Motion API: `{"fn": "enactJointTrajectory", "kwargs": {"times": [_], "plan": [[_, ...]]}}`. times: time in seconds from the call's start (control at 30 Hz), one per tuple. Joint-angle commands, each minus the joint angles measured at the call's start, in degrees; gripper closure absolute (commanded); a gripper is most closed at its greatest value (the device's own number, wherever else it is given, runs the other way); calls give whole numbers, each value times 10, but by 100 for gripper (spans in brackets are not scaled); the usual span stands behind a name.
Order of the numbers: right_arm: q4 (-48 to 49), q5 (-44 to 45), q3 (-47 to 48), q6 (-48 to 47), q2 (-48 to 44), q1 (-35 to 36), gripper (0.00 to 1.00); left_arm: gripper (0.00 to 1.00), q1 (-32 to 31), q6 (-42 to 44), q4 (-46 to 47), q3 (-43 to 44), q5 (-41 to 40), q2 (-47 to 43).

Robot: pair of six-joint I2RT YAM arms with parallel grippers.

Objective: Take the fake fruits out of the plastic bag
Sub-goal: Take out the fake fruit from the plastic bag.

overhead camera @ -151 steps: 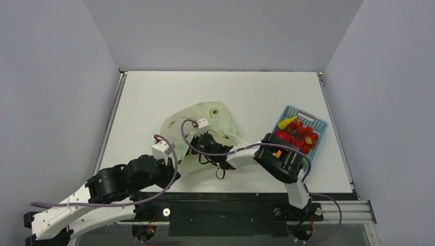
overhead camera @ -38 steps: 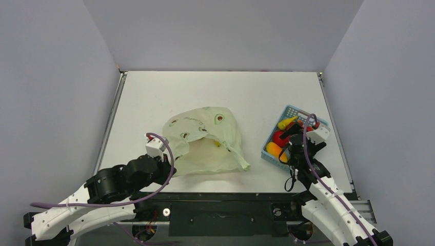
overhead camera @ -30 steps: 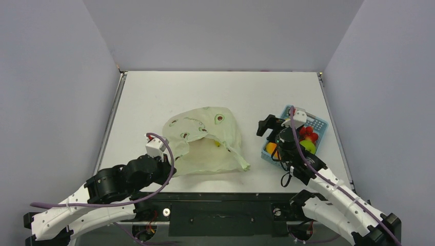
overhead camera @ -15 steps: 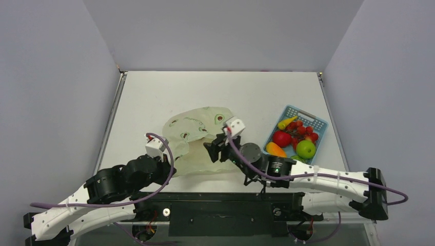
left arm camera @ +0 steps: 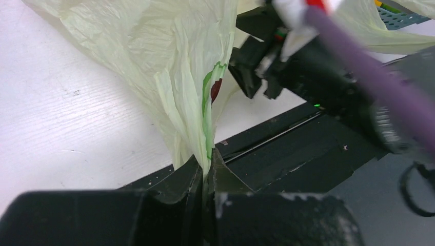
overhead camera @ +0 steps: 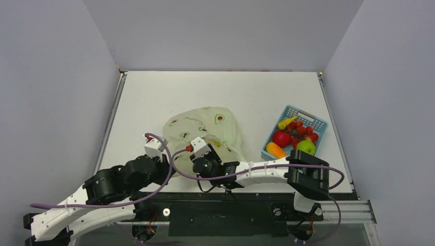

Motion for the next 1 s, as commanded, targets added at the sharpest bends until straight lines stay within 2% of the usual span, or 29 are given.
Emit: {"fn": "enactJointTrajectory", "kwargs": {"times": [0.0,0.23,0.47,0.7,0.97], "plan": [[-22,97,80,40,70,-9,59,100,2,2,17,10,2,-4],[-21,152,113,96,113,-39,58,100,2,1,17,9,-1,-10],[-12,93,108,157,115,-105,57,100,2,1,17,10,0,-3],[31,78,105,146,127,-128,46,100,2,1,17,10,0,-6],[58,74,114,135,172,-153,39,100,2,1,17,9,0,-8]]}}
